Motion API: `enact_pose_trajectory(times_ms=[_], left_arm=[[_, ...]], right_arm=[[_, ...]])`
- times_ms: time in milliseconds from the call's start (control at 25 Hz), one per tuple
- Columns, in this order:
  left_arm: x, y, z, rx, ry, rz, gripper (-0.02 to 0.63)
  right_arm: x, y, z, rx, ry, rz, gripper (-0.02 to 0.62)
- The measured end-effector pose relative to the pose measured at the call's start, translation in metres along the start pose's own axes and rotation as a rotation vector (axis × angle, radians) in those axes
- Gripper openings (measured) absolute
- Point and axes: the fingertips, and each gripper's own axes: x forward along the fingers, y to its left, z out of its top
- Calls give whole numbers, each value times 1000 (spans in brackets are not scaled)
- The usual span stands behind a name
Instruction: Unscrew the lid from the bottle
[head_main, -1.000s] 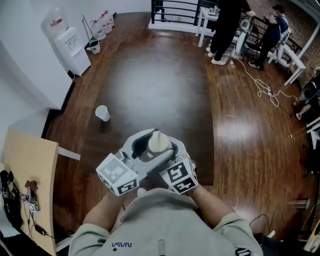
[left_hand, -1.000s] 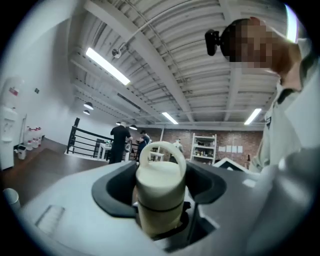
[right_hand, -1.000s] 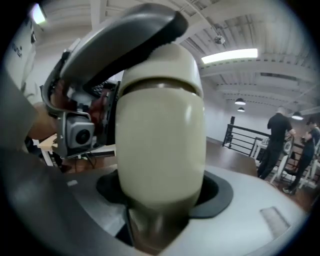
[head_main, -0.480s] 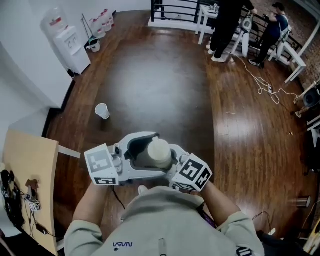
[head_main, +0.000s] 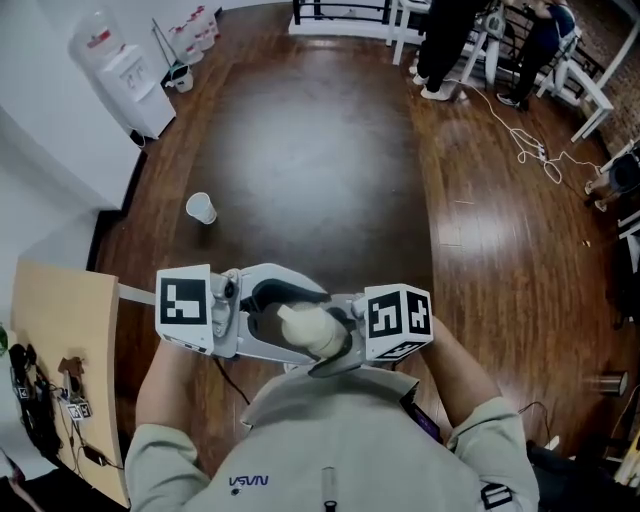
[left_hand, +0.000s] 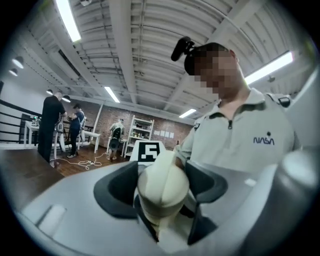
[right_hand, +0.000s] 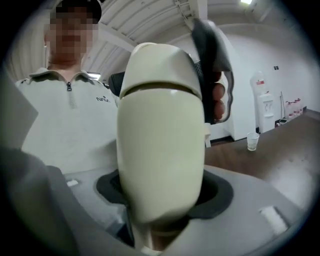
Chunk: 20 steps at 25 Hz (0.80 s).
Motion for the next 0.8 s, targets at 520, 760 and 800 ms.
enact_pose_trajectory(times_ms=[520,760,800], left_arm=[[-5,43,-5,78,2,380,301],[-25,88,2,-21,-138,795,299],[-29,92,2,-57,-166,857,299]], right_arm=[[-21,-74,-7,-72,53,-500,302],[-79,-133,2,-150,91,-1176,302],[-86,-138,1,-154,103,-1261,302]])
